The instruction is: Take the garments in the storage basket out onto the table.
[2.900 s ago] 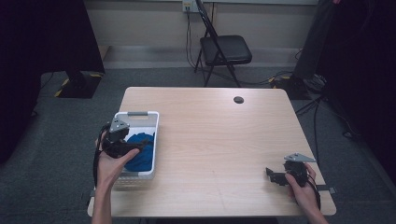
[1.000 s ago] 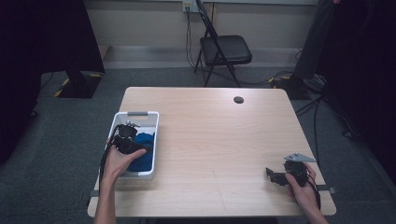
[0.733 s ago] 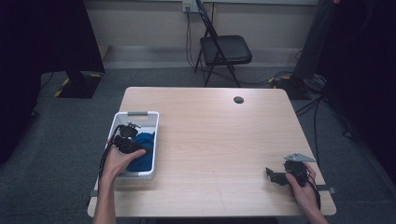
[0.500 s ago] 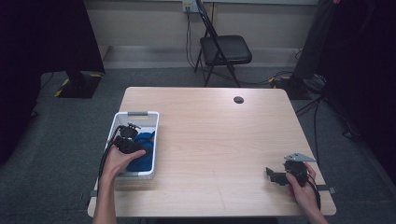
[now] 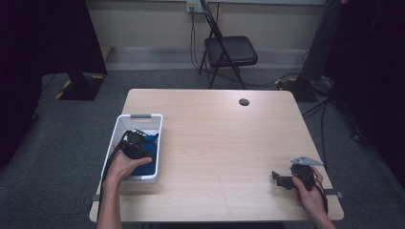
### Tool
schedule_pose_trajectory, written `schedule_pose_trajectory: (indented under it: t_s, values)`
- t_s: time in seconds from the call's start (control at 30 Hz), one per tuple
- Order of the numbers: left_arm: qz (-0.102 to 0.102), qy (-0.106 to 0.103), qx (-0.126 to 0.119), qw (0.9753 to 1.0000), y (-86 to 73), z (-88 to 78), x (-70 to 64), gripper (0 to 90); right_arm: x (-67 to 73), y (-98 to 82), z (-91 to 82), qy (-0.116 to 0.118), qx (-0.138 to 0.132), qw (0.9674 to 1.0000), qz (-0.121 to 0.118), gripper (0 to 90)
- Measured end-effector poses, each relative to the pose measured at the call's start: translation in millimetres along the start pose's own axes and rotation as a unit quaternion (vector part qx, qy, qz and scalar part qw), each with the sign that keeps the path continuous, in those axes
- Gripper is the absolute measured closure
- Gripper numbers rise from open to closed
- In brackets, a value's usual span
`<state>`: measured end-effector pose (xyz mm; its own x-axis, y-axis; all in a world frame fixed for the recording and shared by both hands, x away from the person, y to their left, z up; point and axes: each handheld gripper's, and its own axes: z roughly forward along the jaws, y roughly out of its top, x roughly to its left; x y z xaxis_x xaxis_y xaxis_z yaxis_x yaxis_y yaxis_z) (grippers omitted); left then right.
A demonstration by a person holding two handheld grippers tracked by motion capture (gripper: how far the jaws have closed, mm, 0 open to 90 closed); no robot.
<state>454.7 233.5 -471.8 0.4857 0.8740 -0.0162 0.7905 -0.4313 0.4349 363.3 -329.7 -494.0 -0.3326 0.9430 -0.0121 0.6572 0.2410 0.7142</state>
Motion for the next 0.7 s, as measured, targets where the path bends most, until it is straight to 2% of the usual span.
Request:
schedule_pose_trajectory:
  t_s: [0.07, 0.2, 0.33, 0.4, 0.5, 0.7]
  values:
    - [-0.004, -0.001, 0.000, 1.0000, -0.8, 1.0, 1.6, 0.8, 0.0, 0.1, 0.0, 0.000, 0.000, 1.0000, 0.000, 4.6]
    - [-0.011, -0.001, 0.008, 0.9999, 1.5, 0.0, 1.1, 3.1, 0.0, 0.1, 0.0, 0.000, 0.000, 1.0000, 0.000, 4.6]
    - [-0.009, -0.001, 0.008, 0.9999, 2.2, -4.6, 1.1, 15.2, -0.1, 0.1, 0.1, 0.000, 0.000, 1.0000, 0.000, 4.6]
    - [-0.012, -0.001, 0.007, 0.9999, 2.5, -5.4, 0.5, 18.3, -0.1, 0.1, 0.1, 0.000, 0.000, 1.0000, 0.000, 4.6]
    - [-0.015, 0.000, 0.005, 0.9999, 3.9, -7.9, -0.9, 32.5, -0.1, 0.1, 0.1, 0.000, 0.000, 1.0000, 0.000, 4.6]
    - [-0.021, -0.003, 0.001, 0.9998, 3.7, -8.6, 1.0, 36.9, -0.1, 0.1, 0.1, 0.000, 0.000, 1.0000, 0.000, 4.7]
